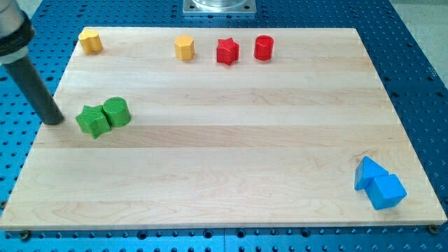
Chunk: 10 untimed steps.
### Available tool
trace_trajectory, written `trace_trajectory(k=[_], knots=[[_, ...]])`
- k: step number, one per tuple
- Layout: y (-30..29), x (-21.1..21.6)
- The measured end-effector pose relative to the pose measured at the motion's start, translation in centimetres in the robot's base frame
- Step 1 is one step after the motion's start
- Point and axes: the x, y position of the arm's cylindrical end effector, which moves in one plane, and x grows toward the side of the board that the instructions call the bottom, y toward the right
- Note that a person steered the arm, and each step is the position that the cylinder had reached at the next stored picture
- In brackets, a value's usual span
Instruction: Move the green circle to the bottom of the red star
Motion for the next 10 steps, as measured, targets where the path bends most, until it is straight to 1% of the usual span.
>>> trace_trajectory(k=[1, 2, 3, 4, 5, 6, 7, 8, 9, 10], knots=[[3.7, 0.3], [5.9, 0.5], [10.2, 0.2], [10.2, 3.0], [10.4, 0.6], [15.6, -3.4], [22.2, -5.6], [22.4, -5.1], [22.3, -2.9], [24.2, -5.7]])
